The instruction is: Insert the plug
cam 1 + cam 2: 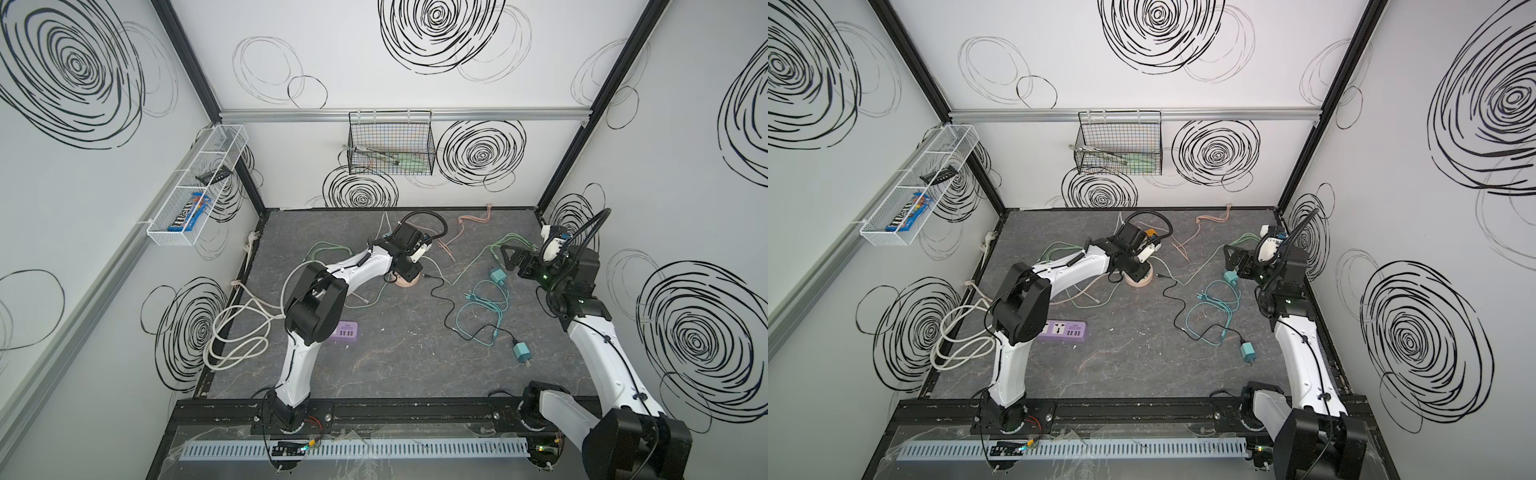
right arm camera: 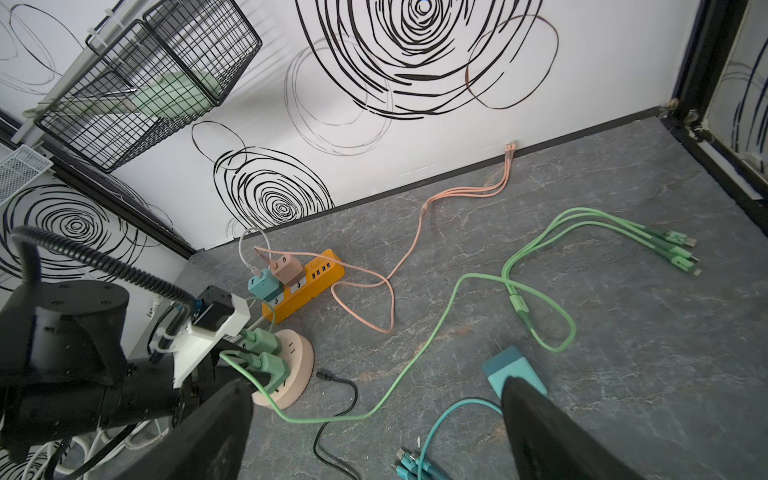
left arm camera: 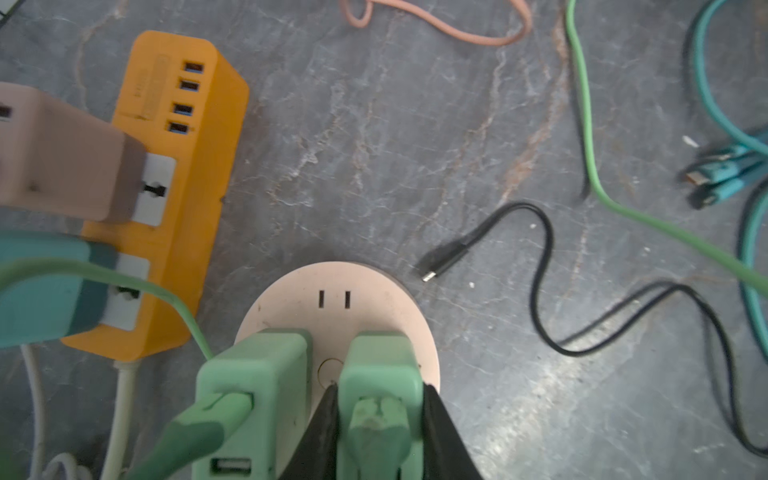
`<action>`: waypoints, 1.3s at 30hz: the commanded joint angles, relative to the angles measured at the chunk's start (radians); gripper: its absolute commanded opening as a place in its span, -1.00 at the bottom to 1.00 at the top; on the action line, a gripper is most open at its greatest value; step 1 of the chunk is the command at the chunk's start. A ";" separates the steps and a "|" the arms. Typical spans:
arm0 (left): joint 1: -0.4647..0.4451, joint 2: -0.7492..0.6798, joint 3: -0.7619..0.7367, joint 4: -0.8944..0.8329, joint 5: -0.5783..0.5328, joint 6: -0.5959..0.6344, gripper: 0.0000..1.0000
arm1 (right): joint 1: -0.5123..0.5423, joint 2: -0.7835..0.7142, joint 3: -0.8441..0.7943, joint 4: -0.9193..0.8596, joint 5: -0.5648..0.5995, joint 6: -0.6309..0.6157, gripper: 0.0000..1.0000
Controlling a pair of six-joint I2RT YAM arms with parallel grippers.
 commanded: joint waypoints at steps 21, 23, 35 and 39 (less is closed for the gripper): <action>0.073 -0.140 -0.058 -0.023 0.182 -0.107 0.65 | 0.010 -0.023 0.010 -0.034 -0.013 0.029 0.95; 0.077 -0.172 -0.092 -0.013 0.181 -0.127 0.75 | 0.011 -0.021 0.006 -0.027 -0.018 0.037 0.95; 0.120 -0.544 -0.468 0.213 -0.076 -0.440 0.92 | 0.107 -0.005 -0.032 0.081 -0.011 0.087 0.95; 0.181 -0.691 -0.627 0.294 -0.155 -0.563 0.92 | 0.224 0.002 -0.044 0.149 -0.014 0.067 0.95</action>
